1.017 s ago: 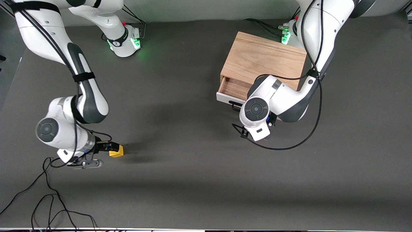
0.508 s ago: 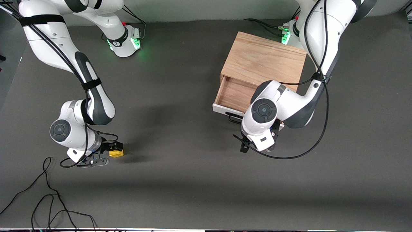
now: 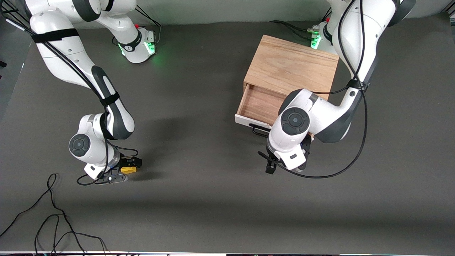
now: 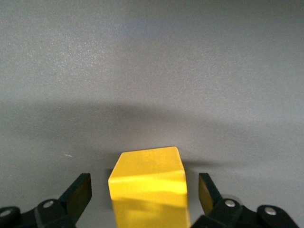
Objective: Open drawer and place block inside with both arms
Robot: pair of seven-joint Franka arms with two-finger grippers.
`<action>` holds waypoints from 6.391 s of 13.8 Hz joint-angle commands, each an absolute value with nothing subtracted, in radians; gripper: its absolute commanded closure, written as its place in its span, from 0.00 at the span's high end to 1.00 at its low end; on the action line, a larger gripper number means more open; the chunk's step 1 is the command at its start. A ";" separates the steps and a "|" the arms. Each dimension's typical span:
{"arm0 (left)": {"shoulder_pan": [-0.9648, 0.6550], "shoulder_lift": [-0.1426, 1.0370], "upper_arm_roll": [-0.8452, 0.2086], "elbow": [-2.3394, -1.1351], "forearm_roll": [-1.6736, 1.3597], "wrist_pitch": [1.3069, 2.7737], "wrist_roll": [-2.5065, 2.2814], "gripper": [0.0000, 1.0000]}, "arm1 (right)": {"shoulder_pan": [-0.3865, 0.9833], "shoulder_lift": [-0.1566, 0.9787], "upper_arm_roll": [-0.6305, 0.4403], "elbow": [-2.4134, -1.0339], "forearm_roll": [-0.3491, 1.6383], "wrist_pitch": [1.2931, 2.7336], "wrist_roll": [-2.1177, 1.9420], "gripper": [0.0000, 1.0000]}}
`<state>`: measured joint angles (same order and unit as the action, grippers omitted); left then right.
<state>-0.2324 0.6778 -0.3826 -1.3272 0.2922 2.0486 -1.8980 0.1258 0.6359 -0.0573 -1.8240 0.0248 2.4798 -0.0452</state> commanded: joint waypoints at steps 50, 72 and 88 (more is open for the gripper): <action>-0.015 0.008 -0.011 -1.621 0.014 1.589 -0.029 1.00 | 0.916 0.881 0.052 -0.988 -0.001 1.959 1.439 0.89; -0.017 0.008 -0.014 -1.624 0.014 1.574 -0.031 1.00 | 0.421 0.351 0.037 -1.265 0.018 1.758 0.763 1.00; -0.017 0.006 -0.014 -1.629 -0.011 1.565 -0.040 1.00 | 0.130 0.247 -0.052 -1.384 0.032 1.670 0.195 1.00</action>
<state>-0.0031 0.0174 -0.0281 -1.6256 0.0034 1.5809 -0.0444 0.1233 0.2601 -0.0406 -1.3609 0.0149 1.6664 0.2526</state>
